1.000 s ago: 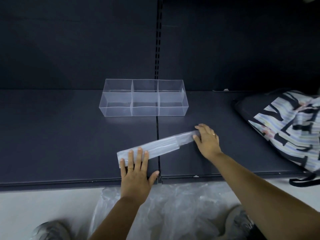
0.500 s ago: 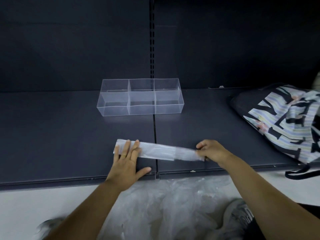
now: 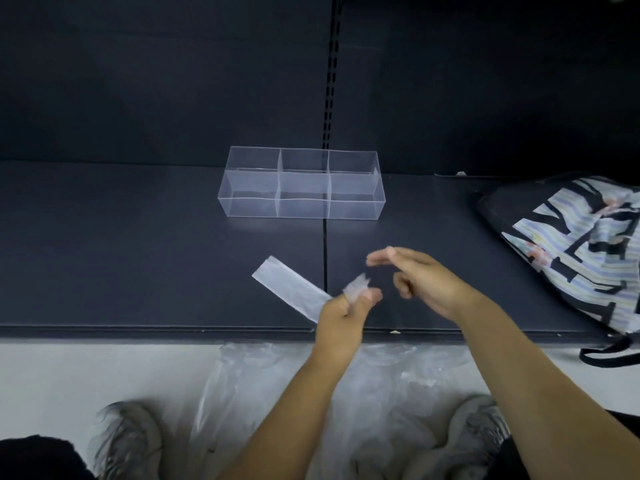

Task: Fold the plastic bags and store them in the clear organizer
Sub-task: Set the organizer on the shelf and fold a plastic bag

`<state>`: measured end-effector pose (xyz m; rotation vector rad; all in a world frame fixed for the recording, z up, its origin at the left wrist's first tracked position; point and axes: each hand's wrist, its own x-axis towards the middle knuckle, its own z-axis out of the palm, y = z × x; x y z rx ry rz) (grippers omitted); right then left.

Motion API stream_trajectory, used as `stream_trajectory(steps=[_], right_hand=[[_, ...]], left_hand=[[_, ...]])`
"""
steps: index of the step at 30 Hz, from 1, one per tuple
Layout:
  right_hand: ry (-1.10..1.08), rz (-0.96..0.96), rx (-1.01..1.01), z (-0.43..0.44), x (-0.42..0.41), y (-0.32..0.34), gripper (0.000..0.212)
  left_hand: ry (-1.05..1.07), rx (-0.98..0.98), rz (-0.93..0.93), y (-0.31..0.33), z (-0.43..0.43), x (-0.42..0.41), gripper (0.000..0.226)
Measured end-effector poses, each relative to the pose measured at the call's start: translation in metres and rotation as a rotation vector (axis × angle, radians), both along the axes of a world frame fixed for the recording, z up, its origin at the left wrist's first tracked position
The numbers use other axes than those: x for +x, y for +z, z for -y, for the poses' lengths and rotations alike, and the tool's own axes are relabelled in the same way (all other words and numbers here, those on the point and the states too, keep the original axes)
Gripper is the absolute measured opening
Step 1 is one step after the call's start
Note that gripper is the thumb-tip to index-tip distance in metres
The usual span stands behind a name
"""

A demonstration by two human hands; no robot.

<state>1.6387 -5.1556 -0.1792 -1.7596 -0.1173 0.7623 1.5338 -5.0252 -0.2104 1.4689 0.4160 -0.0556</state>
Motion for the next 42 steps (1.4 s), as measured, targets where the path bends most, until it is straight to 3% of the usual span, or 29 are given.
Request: stream_trajectory(steps=[4,8,12,15,18,22,26,33,36,42], right_hand=[[0.163,-0.204,-0.026,-0.034,-0.001,-0.026,0.067],[0.248,-0.179,-0.037,-0.048,-0.003,-0.047,0.069],[0.288,-0.045,-0.116,-0.050,-0.004,-0.064,0.016],[0.206,0.006,-0.172,-0.052,-0.006,-0.075,0.002],[0.175,0.051,-0.234,-0.056,-0.009,-0.079,0.011],[0.097,0.060,-0.192,-0.064,-0.015,-0.078,0.008],[-0.057,-0.177,0.001,-0.072,-0.016,-0.074,0.028],[0.314,-0.201,0.177,-0.083,-0.008,-0.062,0.043],[0.396,-0.203,0.122,-0.082,-0.005,-0.056,0.046],[0.395,-0.184,-0.008,-0.080,-0.017,-0.061,0.019]], left_hand=[[0.051,-0.383,-0.119,0.003,-0.040,0.012,0.030],[0.079,-0.614,-0.170,-0.008,-0.070,0.024,0.033],[0.122,-0.624,-0.212,-0.022,-0.094,0.031,0.028],[0.137,-0.509,-0.270,-0.035,-0.108,0.038,0.026],[0.124,-0.380,-0.333,-0.045,-0.117,0.045,0.028],[0.149,-0.339,-0.364,-0.046,-0.124,0.053,0.030],[0.083,-0.433,-0.282,-0.046,-0.129,0.047,0.031],[-0.031,-0.583,-0.127,-0.033,-0.136,0.045,0.035],[-0.058,-0.583,-0.107,-0.023,-0.134,0.048,0.034],[0.019,-0.539,-0.164,-0.025,-0.133,0.053,0.033]])
